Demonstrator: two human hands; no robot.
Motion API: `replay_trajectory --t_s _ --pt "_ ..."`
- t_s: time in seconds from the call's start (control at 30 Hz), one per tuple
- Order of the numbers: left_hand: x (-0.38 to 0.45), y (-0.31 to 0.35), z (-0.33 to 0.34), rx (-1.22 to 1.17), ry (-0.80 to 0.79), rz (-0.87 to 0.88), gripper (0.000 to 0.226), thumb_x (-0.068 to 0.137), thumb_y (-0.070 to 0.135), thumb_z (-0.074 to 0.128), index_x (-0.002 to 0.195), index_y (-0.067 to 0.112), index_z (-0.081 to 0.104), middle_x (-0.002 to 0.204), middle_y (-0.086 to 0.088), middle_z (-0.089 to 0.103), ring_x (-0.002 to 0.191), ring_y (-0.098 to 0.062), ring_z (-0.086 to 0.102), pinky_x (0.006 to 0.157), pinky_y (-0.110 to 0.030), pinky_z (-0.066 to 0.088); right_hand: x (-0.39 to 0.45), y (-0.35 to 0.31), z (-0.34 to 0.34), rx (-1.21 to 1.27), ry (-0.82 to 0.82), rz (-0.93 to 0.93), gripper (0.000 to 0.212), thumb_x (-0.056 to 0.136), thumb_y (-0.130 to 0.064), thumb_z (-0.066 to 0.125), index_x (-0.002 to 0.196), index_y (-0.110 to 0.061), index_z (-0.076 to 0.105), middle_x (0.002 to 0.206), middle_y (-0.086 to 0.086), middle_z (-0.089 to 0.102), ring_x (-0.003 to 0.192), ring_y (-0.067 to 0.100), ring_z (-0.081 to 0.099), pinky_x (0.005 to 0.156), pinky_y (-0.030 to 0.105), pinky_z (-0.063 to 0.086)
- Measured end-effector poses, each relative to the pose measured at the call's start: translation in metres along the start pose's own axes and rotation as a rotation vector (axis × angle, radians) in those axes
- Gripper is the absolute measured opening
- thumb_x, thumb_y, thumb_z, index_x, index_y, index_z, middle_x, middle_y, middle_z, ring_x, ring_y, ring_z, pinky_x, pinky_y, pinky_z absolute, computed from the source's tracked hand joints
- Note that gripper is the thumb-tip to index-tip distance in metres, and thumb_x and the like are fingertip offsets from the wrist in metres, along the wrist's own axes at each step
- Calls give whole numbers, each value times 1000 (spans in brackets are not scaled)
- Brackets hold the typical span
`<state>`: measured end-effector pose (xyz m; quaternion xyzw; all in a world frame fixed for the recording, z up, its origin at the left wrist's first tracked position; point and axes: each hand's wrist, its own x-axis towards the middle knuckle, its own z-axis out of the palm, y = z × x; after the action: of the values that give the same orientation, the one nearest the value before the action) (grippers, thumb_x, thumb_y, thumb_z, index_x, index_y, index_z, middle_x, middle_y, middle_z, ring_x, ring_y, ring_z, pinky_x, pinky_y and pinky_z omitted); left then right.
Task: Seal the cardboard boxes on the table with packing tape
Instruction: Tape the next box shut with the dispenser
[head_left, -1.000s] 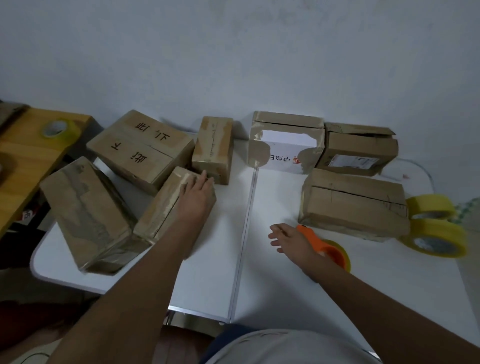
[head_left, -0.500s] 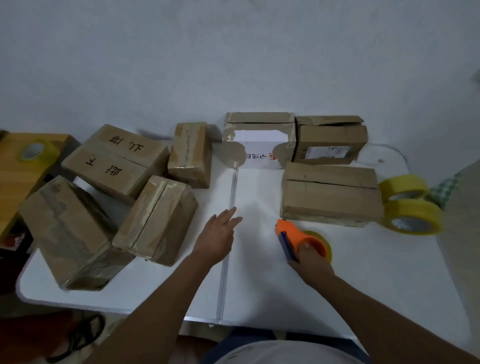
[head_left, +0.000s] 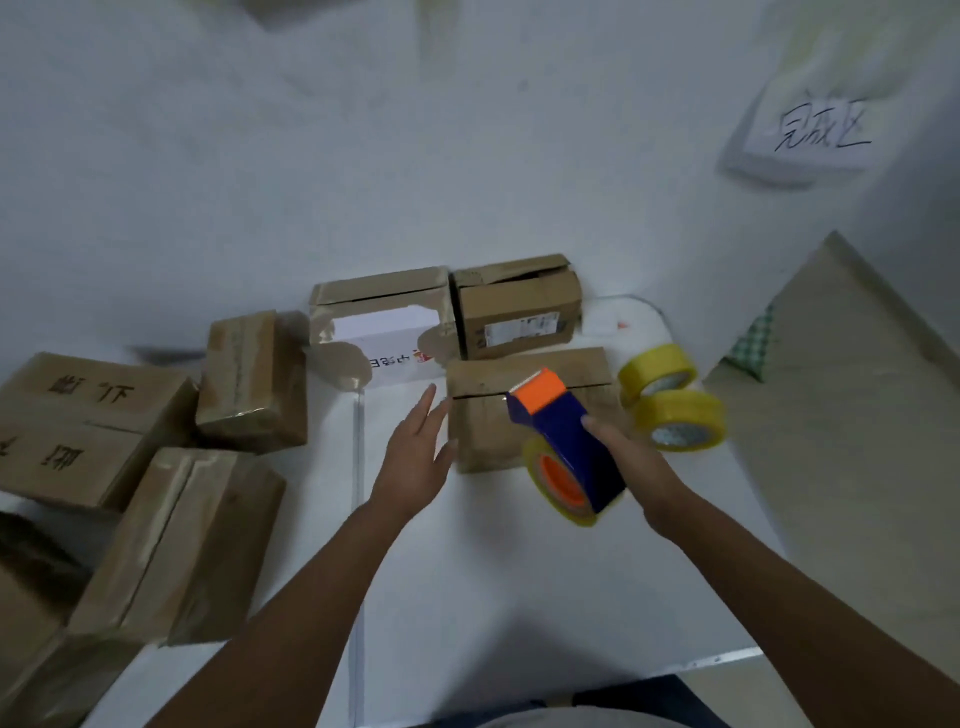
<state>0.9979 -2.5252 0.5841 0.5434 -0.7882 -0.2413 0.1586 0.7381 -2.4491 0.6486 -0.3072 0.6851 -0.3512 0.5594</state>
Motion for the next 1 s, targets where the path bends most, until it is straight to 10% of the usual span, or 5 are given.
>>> replay_trajectory --t_s 0.33,1.0 --pt "68 27 36 396 -374 42 80 99 54 45 159 25 1 167 5 -1 153 -17 0 122 -39 1 29 -33 -50 55 45 -88 49 85 -64 57 104 -20 70 98 -2 75 96 21 70 93 43 53" --pt "-94 -35 6 382 -355 107 73 95 67 37 157 34 17 163 12 15 151 -9 8 122 -38 11 12 -17 54 -659 -232 -408 61 80 -74 47 66 -16 58 60 -1 63 51 5 58 52 16 38"
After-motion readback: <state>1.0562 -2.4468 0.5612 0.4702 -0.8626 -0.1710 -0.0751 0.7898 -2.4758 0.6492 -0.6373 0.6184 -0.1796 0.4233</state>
